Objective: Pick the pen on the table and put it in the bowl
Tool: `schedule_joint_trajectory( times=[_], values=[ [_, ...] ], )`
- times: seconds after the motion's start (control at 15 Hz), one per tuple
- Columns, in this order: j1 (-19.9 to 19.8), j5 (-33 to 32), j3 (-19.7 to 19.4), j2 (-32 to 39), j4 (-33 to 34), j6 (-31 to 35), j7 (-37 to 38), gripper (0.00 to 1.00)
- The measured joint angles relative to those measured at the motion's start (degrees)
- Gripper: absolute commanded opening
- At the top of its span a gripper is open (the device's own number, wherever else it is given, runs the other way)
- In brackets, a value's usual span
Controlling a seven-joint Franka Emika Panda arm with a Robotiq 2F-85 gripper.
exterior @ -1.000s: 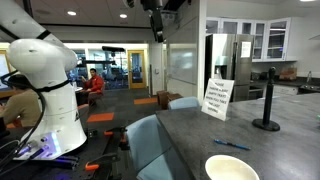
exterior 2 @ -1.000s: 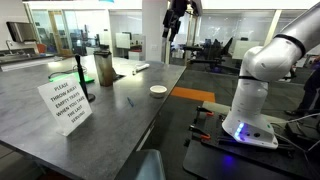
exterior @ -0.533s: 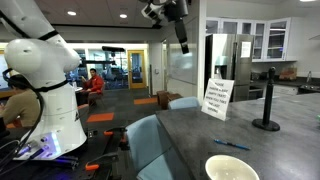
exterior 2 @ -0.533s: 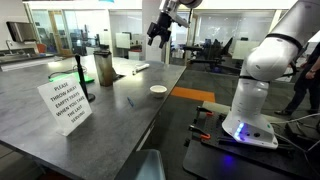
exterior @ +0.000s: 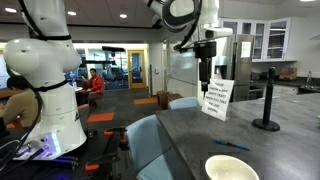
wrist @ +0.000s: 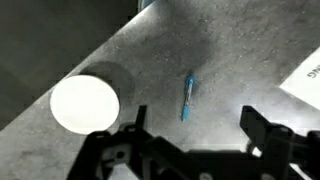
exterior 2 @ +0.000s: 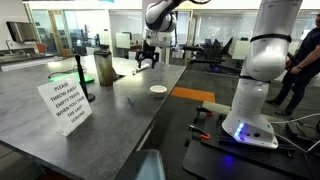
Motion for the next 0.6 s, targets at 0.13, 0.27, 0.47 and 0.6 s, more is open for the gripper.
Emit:
schedule_joint_trajectory(
  times=[0.13, 0.27, 0.47, 0.6],
  values=[
    [0.22, -0.35, -0.01, 5.71, 4.21, 0.29, 1.54, 1.0],
    [0.44, -0.61, -0.07, 10.67, 7.88, 0.72, 2.54, 1.0],
    [1.21, -0.91, -0.35, 17.6, 12.87, 1.41, 2.99, 1.0],
    [1.8, -0.9, -0.38, 22.03, 16.21, 1.59, 2.99, 1.0]
  ],
)
